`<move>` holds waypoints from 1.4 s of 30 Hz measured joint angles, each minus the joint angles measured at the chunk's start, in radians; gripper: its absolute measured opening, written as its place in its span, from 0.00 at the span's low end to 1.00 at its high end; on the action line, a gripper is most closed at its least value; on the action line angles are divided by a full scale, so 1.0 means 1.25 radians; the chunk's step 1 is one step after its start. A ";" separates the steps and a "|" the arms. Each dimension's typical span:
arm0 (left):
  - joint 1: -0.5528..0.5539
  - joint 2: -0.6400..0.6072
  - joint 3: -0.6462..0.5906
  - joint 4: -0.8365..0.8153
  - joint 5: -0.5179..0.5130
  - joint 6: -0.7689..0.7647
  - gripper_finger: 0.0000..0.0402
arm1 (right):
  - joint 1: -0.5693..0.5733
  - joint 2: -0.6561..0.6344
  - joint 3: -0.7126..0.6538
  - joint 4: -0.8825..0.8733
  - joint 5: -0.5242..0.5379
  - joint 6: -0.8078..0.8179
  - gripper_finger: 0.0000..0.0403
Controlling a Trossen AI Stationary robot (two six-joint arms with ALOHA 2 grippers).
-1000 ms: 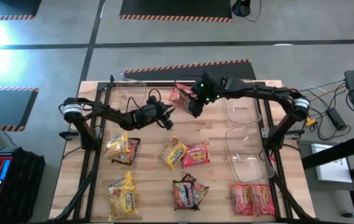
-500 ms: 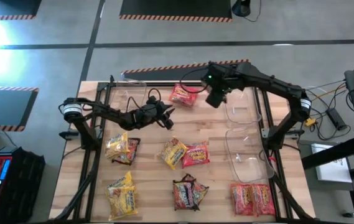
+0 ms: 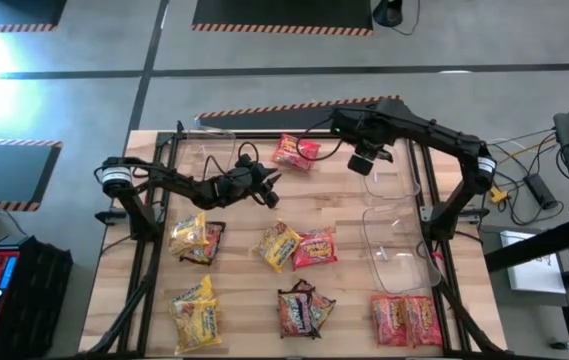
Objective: Sort Maruchan noodles
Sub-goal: Put the black noodle pack into the top right transparent bin
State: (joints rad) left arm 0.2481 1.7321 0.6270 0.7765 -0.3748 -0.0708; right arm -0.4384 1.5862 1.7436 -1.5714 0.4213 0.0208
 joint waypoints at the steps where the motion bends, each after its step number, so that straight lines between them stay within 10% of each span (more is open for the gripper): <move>1: 0.000 0.000 0.000 0.000 0.000 0.000 0.20 | -0.004 0.002 -0.002 0.001 0.000 -0.005 0.30; 42: 0.000 0.000 0.001 0.000 0.000 0.007 0.20 | -0.048 0.043 -0.231 0.001 0.189 -0.301 0.30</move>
State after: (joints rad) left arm 0.2485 1.7325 0.6277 0.7765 -0.3748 -0.0616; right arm -0.4984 1.6402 1.4550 -1.5705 0.6577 -0.3556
